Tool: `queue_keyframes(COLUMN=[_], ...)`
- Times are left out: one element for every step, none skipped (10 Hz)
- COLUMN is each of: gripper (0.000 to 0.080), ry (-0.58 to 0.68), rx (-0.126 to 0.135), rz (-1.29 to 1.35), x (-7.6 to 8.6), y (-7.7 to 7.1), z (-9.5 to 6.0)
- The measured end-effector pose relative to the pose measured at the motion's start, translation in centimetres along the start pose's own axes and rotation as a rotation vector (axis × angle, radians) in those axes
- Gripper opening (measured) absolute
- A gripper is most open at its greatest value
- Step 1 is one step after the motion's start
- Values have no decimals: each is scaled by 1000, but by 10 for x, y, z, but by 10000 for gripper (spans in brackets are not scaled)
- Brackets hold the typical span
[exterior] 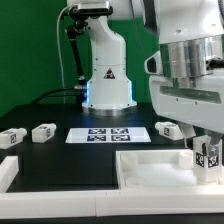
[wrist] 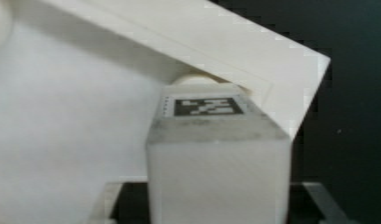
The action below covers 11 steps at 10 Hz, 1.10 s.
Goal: Assemble square table
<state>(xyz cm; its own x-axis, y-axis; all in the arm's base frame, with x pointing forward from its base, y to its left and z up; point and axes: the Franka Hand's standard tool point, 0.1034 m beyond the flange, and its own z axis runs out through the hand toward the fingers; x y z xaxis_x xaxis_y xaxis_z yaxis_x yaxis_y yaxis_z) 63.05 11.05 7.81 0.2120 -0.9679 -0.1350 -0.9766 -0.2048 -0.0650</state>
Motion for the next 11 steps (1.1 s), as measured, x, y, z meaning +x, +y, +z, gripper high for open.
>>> queue_keyframes(gripper=[291, 291, 291, 291, 449, 581, 581, 635, 647, 647, 649], ry=[-1, 1, 1, 0, 9, 32, 46, 39, 36, 35, 32], rx=[-8, -8, -8, -9, -21, -61, -71, -69, -71, -72, -74], rz=[93, 116, 101, 74, 0, -205, -393, -428, -522, -558, -658], x=[-3, -3, -2, -3, -4, -7, -9, -9, -8, -8, -8], y=[0, 0, 0, 0, 1, 4, 1, 1, 2, 1, 2], z=[0, 0, 0, 0, 1, 0, -2, -1, -1, -1, -1])
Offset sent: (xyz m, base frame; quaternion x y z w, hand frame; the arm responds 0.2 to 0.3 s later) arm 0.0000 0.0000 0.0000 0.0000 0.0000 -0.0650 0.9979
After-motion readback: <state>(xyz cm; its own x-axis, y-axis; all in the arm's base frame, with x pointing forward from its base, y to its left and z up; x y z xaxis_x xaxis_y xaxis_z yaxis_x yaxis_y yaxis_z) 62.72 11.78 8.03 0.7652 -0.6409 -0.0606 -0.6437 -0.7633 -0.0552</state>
